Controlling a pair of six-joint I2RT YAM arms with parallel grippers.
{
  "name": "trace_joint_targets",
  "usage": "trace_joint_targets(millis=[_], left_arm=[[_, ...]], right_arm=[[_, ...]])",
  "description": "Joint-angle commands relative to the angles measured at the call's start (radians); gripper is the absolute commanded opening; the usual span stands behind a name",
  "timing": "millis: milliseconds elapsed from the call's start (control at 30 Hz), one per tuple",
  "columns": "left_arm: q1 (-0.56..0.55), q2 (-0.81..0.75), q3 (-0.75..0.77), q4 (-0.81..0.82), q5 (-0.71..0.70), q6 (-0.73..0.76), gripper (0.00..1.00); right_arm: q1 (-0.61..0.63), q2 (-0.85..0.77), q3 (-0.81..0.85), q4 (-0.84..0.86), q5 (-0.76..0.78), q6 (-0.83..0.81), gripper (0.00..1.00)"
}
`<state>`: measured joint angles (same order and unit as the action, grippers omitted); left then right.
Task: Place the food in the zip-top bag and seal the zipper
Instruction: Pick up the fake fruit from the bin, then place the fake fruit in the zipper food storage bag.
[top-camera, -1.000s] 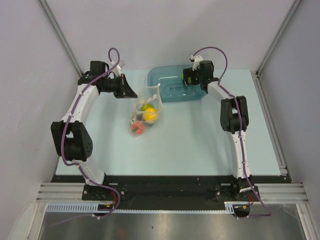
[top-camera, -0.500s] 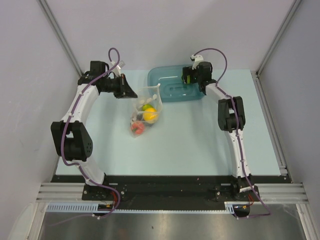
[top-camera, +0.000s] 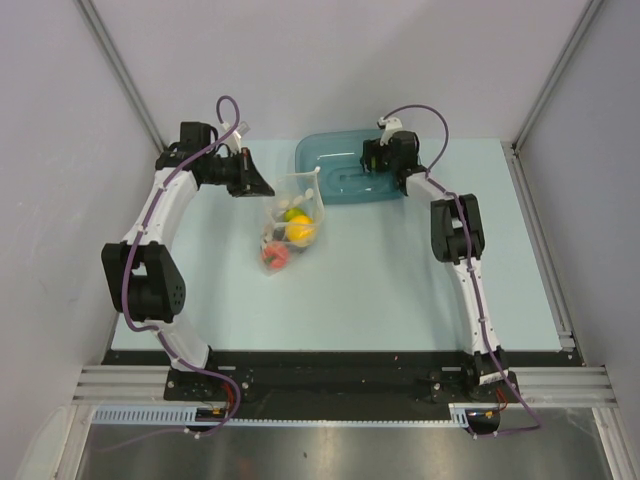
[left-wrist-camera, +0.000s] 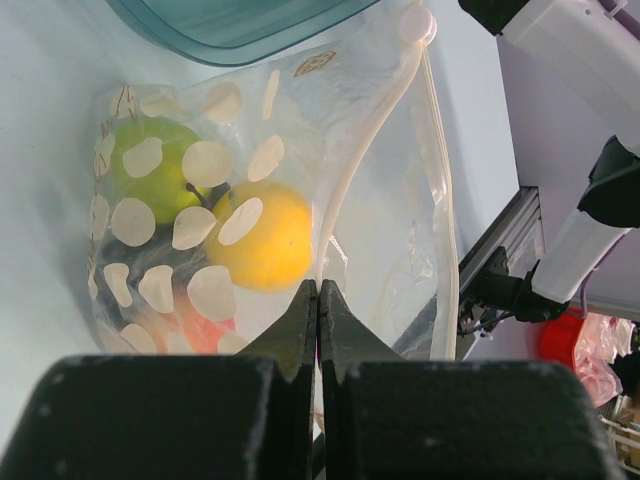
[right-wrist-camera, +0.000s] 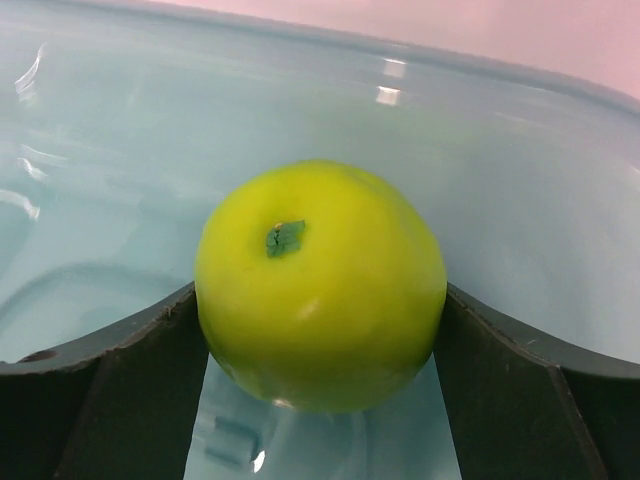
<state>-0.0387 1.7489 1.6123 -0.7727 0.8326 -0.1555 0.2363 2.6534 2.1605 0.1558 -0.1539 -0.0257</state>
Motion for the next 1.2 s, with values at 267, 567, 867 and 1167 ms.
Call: trace_joint_targets(millis=[267, 567, 867, 1167], left_arm=[[-0.016, -0.034, -0.005, 0.035, 0.02, 0.008, 0.0], [-0.043, -0.052, 0.005, 0.016, 0.017, 0.027, 0.0], [-0.052, -0.074, -0.017, 0.033, 0.017, 0.016, 0.01], [-0.053, -0.086, -0.038, 0.047, 0.023, 0.005, 0.01]], right_arm=[[-0.035, -0.517, -0.362, 0.278, -0.495, 0.153, 0.24], [0.05, -0.788, -0.594, 0.324, -0.829, 0.176, 0.27], [0.238, -0.863, -0.605, -0.074, -0.888, -0.222, 0.28], [0.362, -0.794, -0.499, -0.358, -0.745, -0.396, 0.43]])
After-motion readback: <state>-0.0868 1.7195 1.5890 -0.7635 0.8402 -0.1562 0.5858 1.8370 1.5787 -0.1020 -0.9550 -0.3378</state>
